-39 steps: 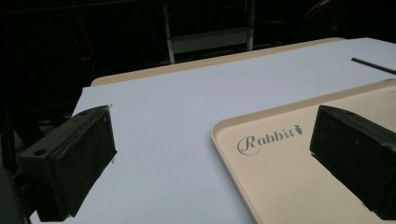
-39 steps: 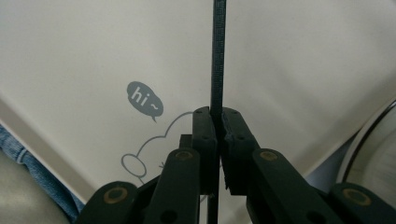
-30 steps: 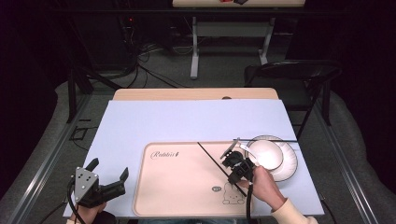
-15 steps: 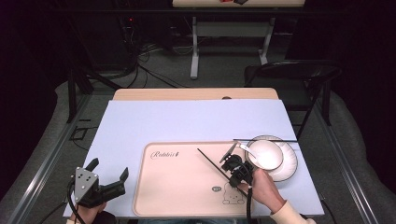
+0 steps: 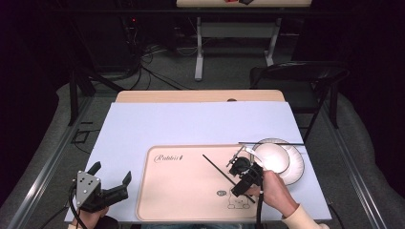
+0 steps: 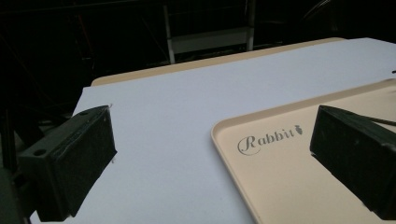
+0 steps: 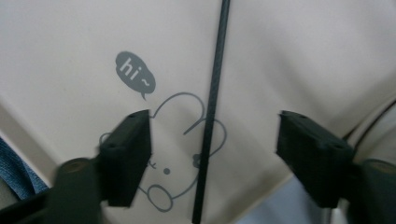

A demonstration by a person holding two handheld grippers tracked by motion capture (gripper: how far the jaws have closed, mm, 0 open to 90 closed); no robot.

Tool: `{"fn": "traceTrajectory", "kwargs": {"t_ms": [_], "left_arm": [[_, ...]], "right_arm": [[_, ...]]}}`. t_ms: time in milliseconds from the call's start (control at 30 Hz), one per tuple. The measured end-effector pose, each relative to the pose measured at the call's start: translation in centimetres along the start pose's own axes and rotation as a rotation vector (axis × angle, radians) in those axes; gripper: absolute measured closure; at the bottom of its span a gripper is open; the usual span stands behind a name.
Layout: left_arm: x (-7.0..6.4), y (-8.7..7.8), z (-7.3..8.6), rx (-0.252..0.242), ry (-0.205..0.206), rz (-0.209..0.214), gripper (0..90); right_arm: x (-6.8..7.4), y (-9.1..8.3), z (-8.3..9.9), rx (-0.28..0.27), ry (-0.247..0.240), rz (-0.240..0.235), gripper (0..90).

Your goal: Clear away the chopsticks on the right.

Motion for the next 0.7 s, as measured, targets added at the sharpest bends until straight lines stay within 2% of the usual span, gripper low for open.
{"fn": "traceTrajectory", "kwargs": {"t_ms": [67,300,333,400,533,667,700], "left_arm": [[0.0,0.0,0.0,0.002,0.002,-0.001,0.0],[0.0,0.0,0.0,0.001,0.002,-0.001,0.0],[0.0,0.0,0.0,0.001,0.001,-0.002,0.0],[0.0,0.0,0.0,0.002,0.003,-0.002,0.0],[0.0,0.0,0.0,0.001,0.001,-0.002,0.0],[0.0,0.0,0.0,0.003,0.003,-0.002,0.0],[0.0,0.0,0.0,0.003,0.003,-0.002,0.0]], "right_arm": [[-0.4,-0.9,0.0,-0.035,-0.024,0.016,13.8],[-2.2,-4.0,-0.2,-0.145,-0.094,0.053,1.4],[-2.5,-4.5,-0.2,-0.165,-0.116,0.058,0.9],[-3.1,-5.2,-0.2,-0.182,-0.117,0.077,0.0],[-4.5,-7.1,-0.2,-0.239,-0.174,0.106,0.8],[-6.0,-8.5,0.0,-0.255,-0.189,0.131,0.0],[-6.4,-8.9,0.1,-0.261,-0.209,0.139,0.0]]}}
Point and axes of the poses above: each handheld gripper's, and its own axes: y roughly forward along the jaws, z roughly out of its underside, x roughly to its left, the point moved 6 cm from there along y, roughly forward along the jaws, and after that the axes turned 5 degrees about x, right-handed, at the moved point
